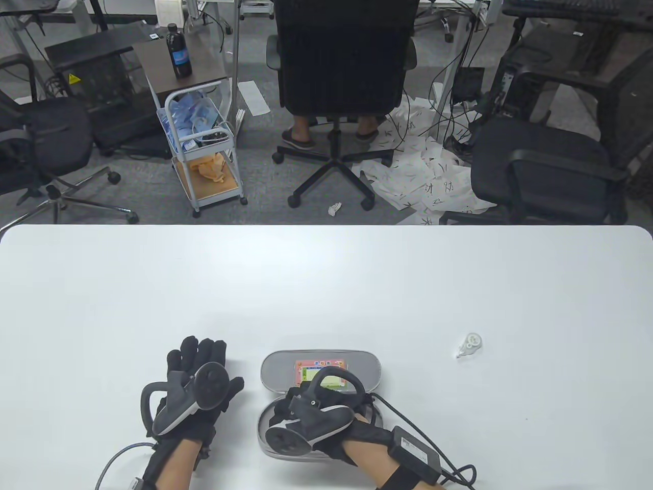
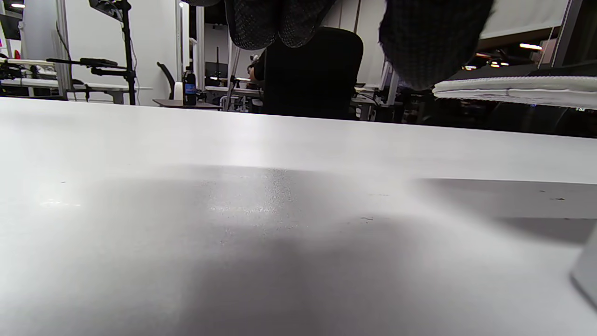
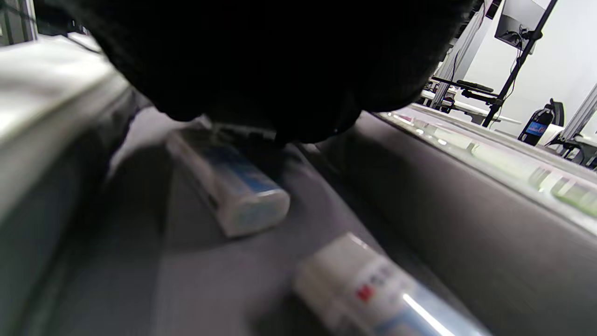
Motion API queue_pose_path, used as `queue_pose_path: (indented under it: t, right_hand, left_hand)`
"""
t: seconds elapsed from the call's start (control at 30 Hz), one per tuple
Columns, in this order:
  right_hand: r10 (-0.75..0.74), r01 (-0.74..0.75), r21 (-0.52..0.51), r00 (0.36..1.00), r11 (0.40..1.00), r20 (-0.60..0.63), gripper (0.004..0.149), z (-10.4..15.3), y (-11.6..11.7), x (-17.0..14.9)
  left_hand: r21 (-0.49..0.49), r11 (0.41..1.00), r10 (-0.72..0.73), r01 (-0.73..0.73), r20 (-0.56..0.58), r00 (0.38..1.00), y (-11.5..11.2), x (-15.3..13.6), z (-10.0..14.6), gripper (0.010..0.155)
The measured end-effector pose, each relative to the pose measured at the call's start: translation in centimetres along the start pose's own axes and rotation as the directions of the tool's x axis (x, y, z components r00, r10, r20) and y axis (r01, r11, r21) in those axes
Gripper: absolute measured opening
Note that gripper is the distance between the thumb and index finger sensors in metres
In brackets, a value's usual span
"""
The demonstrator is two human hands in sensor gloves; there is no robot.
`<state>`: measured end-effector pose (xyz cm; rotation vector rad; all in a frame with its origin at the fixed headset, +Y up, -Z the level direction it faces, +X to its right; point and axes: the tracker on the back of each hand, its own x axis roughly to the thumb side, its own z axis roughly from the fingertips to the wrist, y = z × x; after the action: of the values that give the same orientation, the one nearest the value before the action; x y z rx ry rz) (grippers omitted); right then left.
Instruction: Pack double-layer zippered pencil case
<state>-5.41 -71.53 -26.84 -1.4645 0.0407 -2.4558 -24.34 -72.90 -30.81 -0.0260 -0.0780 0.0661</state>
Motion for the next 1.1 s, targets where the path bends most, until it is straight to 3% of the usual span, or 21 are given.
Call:
queue_pose_path:
  t: [0.07,0.2,0.3,0.43,0.47,0.57,0.63,0.73,0.8,0.87,0.9,0.97,1.1]
  right_hand:
    - [0.008,-0.008,0.002,1.0,1.0,0.001,0.044,0.1,-0.3,0.1]
    - [-0.102,0.087,-0.134,0.989,0.987,-0.111,0.043,2.4,-2.0,-2.5]
    - [-0.173,0.089,-0.255,0.929,0.963,-0.326,0.044,5.9,-2.2,-7.3]
    - [-0.204,0.02,-0.265,0.697,0.964,-0.687,0.049,11.6,1.8,-15.2]
    - [-0.208,-0.01,-0.267,0.6,0.964,-0.773,0.048,13.4,3.6,-17.3]
    - [-0.241,0.188,-0.177,0.403,0.966,-0.883,0.052,16.8,8.3,-21.3]
    - [-0.189,0.275,-0.09,0.36,0.957,-0.914,0.056,18.1,10.4,-22.6]
    - [-0.105,0.437,0.089,0.401,0.895,-0.91,0.06,19.4,13.2,-24.0]
    - [-0.089,0.487,0.15,0.434,0.861,-0.897,0.061,19.8,14.3,-24.4]
    - [-0.048,0.496,0.19,0.427,0.847,-0.903,0.061,20.1,14.9,-24.4]
    - [-0.056,0.505,0.187,0.428,0.843,-0.902,0.06,20.2,15.1,-24.5]
    - [-0.126,0.47,0.085,0.401,0.879,-0.907,0.056,20.2,15.0,-24.5]
    - [-0.067,0.384,0.14,0.479,0.913,-0.875,0.056,19.8,14.7,-24.6]
  left_hand:
    - [-0.001,1.0,-0.002,0.002,-0.001,1.0,0.0,0.0,0.0,0.082]
    - [-0.006,1.0,0.01,-0.01,-0.001,1.0,0.1,0.0,0.0,0.082]
    - [-0.009,1.0,0.007,-0.007,-0.001,1.0,0.1,0.0,0.0,0.083]
    - [-0.019,1.0,0.008,-0.008,0.001,1.0,0.1,0.1,-0.1,0.083]
    - [-0.03,0.999,0.011,-0.011,0.006,1.0,0.1,0.1,-0.1,0.082]
    - [-0.041,0.999,0.008,-0.008,0.009,1.0,0.0,0.2,-0.1,0.082]
    - [-0.045,0.999,-0.002,0.003,0.009,1.0,0.0,0.2,-0.1,0.083]
    - [-0.05,0.999,0.003,-0.002,0.013,1.0,0.0,0.2,-0.2,0.083]
    - [-0.052,0.999,0.007,-0.006,0.016,1.0,-0.1,0.2,-0.2,0.083]
    - [-0.058,0.998,0.011,-0.009,0.025,1.0,-0.1,0.2,-0.2,0.083]
    - [-0.059,0.998,0.009,-0.008,0.024,1.0,-0.1,0.2,-0.2,0.083]
    - [-0.046,0.999,-0.013,0.015,0.031,0.999,-0.1,0.3,-0.3,0.083]
    - [-0.043,0.999,-0.01,0.012,0.038,0.999,-0.1,0.3,-0.3,0.083]
